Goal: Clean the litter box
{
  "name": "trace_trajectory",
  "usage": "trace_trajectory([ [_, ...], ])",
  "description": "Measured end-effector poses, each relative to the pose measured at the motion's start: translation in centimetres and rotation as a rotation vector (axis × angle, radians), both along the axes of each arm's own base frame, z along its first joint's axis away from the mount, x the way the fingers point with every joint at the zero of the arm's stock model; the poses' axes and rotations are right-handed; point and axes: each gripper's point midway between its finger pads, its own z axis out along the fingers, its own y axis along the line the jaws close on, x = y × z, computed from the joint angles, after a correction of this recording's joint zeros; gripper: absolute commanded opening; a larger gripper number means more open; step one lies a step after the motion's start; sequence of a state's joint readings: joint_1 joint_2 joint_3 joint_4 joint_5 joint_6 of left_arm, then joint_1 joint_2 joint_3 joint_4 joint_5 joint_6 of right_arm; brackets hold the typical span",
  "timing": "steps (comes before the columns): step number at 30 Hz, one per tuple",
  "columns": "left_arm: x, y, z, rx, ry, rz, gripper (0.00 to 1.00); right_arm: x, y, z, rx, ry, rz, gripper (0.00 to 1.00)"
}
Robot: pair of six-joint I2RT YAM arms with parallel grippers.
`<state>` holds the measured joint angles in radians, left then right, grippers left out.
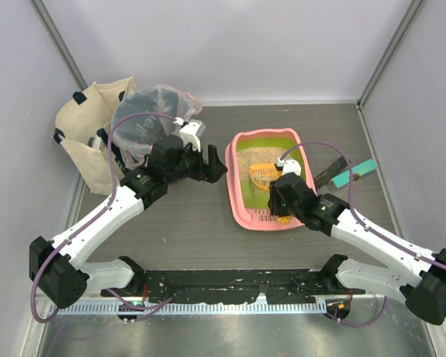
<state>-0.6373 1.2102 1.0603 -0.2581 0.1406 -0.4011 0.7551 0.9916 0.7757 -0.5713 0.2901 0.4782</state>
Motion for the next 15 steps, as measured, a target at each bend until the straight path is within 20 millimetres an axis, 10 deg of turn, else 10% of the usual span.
trace_trajectory([
  [15, -0.3, 0.2, 0.9, -0.016, -0.019, -0.003, 0.81, -0.1, -0.8, -1.6, -0.099, 0.015, -0.051, 0.01],
])
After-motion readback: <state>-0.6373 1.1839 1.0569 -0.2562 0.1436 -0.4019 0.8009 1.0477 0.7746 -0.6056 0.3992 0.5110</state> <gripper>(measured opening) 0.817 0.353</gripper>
